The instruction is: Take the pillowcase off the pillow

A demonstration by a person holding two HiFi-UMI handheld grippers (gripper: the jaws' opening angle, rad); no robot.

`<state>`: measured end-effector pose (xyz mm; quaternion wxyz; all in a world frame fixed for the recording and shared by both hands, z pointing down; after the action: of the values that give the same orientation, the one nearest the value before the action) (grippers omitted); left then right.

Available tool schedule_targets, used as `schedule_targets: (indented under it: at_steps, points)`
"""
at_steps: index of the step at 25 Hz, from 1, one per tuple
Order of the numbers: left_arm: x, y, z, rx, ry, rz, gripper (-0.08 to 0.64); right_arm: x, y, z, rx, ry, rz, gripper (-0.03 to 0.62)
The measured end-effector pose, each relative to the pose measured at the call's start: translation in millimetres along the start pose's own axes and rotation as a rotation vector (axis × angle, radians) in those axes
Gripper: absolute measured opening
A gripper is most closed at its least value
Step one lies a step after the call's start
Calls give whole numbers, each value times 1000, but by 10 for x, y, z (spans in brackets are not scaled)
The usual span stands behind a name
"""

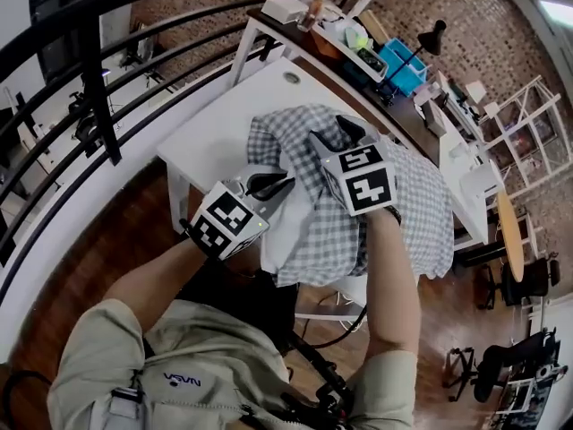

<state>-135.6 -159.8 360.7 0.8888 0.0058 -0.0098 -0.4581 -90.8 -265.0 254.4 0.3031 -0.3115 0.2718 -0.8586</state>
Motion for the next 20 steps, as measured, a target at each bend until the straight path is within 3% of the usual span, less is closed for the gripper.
schedule_targets:
  at_steps: [2, 4, 5, 7, 10, 13, 17, 20]
  points:
    - [-50, 17, 0, -5, -6, -26, 25, 227, -50, 83, -35, -90, -19, 216]
    - [-117, -6, 25, -11, -3, -40, 23, 281, -65, 82, -41, -104, 0, 49]
    - [-142, -28, 65, -2, 3, -42, 23, 271, -59, 55, -45, -95, 22, 17]
    - [-179, -46, 123, 15, 24, -44, 23, 228, -13, -17, -64, -72, 80, 12]
    - [-279, 43, 54, 13, 46, -38, 23, 164, 234, -50, -131, -61, 236, 5]
    - [-401, 138, -21, 41, 71, -29, 21, 132, 579, 105, -101, -82, 335, 6]
    - [-596, 196, -43, 82, 119, 2, 20, 108, 1020, 472, -133, -191, 493, 5]
    - [-703, 96, 98, 44, 144, 3, 20, 180, 1220, 873, -50, -306, 494, 6]
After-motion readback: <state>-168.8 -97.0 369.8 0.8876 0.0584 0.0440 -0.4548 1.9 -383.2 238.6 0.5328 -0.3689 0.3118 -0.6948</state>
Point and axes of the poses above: the fingertips, and each gripper's own axes: x forward along the fingers, y to its right, z out of its underside, the point moved 7 cm from there along -x, backward along the fingers, and after that the axes turned 10 degrees about z, right-handed, at the moved point
